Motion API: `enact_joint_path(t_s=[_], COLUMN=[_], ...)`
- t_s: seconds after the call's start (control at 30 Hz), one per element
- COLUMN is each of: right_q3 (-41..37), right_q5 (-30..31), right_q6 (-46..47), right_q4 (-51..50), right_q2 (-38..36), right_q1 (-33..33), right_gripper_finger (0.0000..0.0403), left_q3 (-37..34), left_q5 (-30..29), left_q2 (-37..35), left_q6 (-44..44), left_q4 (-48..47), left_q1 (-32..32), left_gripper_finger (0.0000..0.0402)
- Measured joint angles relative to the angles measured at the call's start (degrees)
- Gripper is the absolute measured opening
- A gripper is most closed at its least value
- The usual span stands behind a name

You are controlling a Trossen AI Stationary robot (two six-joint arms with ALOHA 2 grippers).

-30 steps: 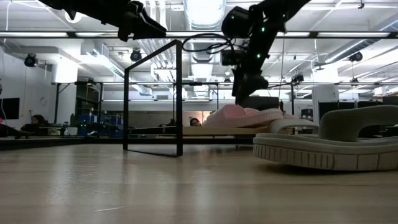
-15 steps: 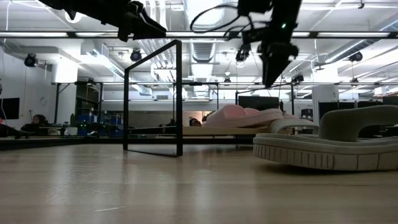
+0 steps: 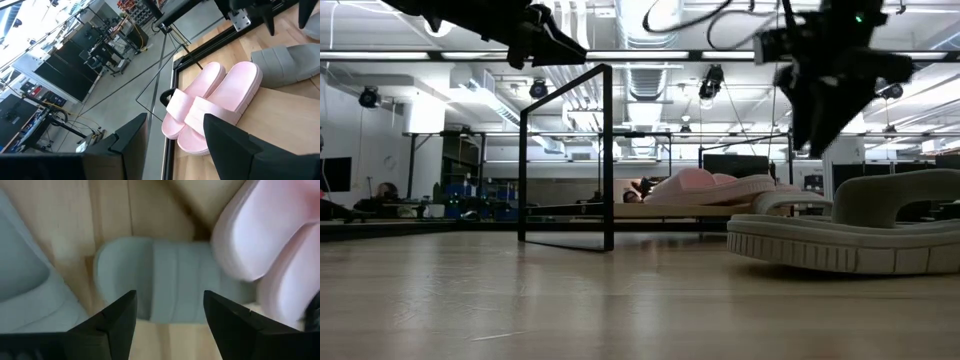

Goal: Pick and place slides into the shelf
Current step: Put the top gray slide on the shelf

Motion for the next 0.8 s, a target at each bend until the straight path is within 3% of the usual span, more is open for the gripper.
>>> enact_joint_path(t_s=[0.27,0.5,0.8], right_q3=[-6.06,-8.81,-8.88], right_q5=[0.4,7.34,8.86], right_q6=[7.16,7.11,6.08], right_q4=[5.16,6.11,7.76], right_q2=[1.78,4.26,8.67], right_q1=[1.3,1.3,1.31], right_gripper_finger=[0.0219,0.0219,0.0219], left_q3=[-0.02,-0.02,-0.02], left_q5=[0.02,0.02,0.02], left_q2=[0.0,0.0,0.0], left_q6=[0.02,0.02,0.04], left_q4=[-0.05,-0.07,-0.06], left_q1=[-0.01,0.0,0.0], left_gripper_finger=[0.0179,0.0179,0.0179])
